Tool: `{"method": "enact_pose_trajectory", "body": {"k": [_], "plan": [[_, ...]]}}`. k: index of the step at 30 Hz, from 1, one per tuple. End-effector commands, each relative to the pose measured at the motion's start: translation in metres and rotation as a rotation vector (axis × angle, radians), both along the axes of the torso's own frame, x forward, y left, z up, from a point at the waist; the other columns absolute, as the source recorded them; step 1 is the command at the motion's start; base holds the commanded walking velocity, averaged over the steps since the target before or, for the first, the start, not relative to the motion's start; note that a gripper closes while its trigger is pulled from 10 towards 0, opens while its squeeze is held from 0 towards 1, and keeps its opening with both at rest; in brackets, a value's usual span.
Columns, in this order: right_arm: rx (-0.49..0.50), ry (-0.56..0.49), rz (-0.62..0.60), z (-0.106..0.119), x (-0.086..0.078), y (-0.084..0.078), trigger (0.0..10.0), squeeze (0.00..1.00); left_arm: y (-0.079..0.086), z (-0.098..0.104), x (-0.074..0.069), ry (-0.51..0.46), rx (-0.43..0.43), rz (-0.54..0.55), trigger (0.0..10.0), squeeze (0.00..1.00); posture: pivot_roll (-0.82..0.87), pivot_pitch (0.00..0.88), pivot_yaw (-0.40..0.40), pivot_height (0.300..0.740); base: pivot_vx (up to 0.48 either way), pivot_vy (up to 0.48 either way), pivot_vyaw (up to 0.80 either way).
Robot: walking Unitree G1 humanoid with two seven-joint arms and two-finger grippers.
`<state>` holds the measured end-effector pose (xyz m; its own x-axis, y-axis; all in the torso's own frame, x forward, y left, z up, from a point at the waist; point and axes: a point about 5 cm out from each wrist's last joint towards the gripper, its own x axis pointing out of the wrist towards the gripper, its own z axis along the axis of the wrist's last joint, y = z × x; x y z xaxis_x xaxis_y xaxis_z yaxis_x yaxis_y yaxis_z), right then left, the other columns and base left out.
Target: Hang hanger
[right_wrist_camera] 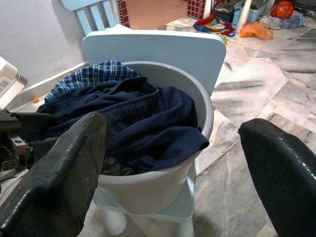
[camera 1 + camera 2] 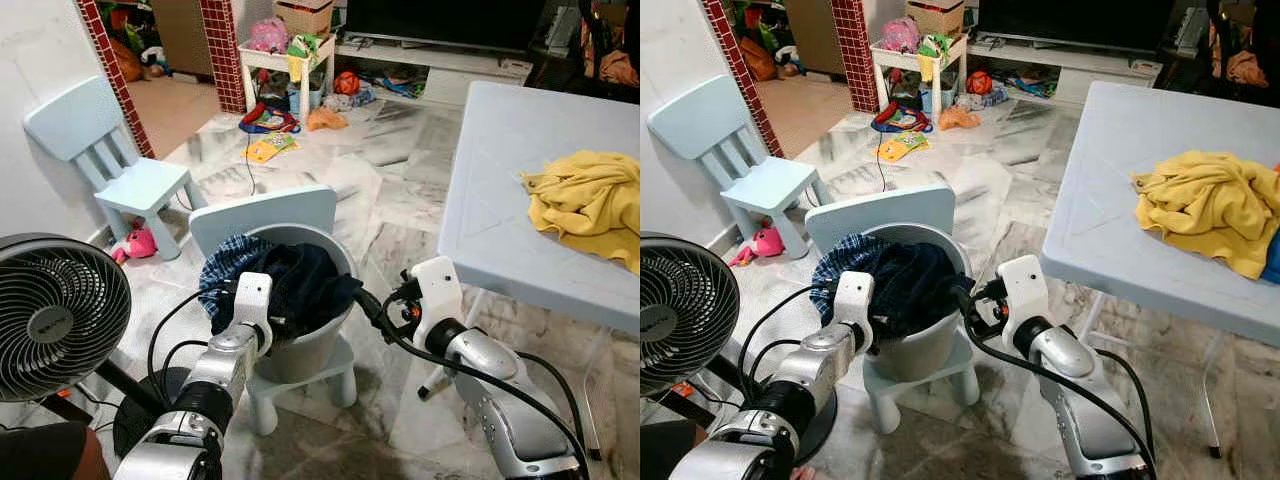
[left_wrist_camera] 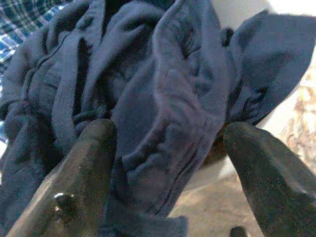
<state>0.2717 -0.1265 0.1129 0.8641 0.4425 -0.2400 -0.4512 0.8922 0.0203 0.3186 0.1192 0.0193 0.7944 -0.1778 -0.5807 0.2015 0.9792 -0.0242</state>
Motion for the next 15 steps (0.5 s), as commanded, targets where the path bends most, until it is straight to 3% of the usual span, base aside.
{"method": "enact_pose_trajectory", "body": {"k": [1,6,15], "plan": [[-0.004,-0.018,-0.003,0.005,-0.001,0.001,10.0,0.00,0.007,0.002,0.004,-0.002,0.037,-0.017,10.0,0.00,-0.17,0.067,0.026,0.740,0.000,0.000,0.00],[-0.005,-0.017,-0.005,0.005,-0.001,0.001,10.0,0.00,0.012,0.003,0.006,0.002,0.038,-0.007,10.0,0.00,-0.18,0.066,0.027,0.740,0.000,0.000,0.00],[-0.006,-0.018,-0.009,0.006,-0.001,0.000,10.0,0.00,0.002,0.000,0.005,0.042,-0.015,-0.087,10.0,0.00,-0.19,0.068,0.030,0.740,0.000,0.000,0.00]]}}
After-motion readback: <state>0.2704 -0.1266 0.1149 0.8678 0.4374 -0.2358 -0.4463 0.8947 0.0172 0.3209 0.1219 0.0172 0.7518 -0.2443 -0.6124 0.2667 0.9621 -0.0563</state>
